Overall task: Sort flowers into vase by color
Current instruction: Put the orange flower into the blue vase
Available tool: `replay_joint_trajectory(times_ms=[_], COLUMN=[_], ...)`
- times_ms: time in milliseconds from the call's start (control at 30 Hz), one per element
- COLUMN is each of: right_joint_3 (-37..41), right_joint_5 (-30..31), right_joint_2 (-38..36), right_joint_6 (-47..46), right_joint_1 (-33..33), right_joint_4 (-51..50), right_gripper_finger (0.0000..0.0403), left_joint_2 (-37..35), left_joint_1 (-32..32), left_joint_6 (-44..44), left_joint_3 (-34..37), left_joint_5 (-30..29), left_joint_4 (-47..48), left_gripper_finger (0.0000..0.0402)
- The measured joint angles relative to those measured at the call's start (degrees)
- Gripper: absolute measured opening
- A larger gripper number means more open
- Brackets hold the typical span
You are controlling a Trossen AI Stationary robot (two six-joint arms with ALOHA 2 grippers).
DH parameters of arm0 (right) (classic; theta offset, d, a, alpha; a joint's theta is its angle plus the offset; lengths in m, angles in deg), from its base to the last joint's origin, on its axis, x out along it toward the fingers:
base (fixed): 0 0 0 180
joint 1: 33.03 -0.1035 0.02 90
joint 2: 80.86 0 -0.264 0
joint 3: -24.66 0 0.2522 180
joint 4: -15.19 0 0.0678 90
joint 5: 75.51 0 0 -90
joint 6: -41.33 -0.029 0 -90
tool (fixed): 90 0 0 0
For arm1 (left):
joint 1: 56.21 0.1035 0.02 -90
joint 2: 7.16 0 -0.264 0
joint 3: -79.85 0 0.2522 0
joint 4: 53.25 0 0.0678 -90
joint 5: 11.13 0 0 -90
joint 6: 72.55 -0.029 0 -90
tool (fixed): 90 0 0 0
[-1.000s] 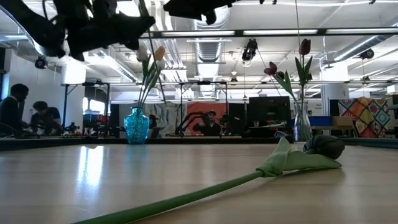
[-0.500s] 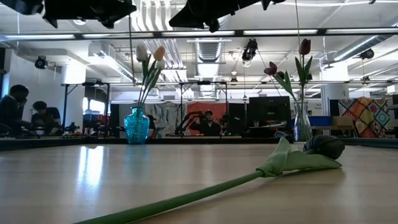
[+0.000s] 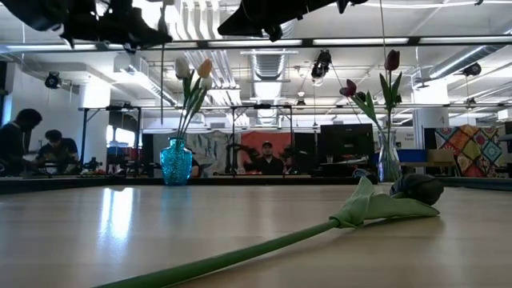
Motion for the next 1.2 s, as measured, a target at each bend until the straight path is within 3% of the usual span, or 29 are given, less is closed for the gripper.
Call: replay_joint_trajectory(times_ms=[167,467,1200], right_joint_3=[0.0,0.0,0.0], right_joint_5=[-0.1,-0.1,-0.1], right_joint_2=[0.0,0.0,0.0], right_joint_6=[0.0,0.1,0.0], right_joint_1=[-0.2,-0.2,-0.2], right_joint_4=[0.0,-0.3,-0.3], right_gripper_finger=[0.0011,0.0011,0.0011], left_joint_2=[7.2,13.4,25.5], left_joint_1=[0.9,2.6,2.8], left_joint_6=[1.2,3.2,4.0], left_joint_3=[0.0,0.0,0.0], left_joint_5=[0.0,0.1,0.8], left_joint_4=[-7.2,-15.1,-19.5], left_gripper_finger=[0.0000,0.0000,0.0002])
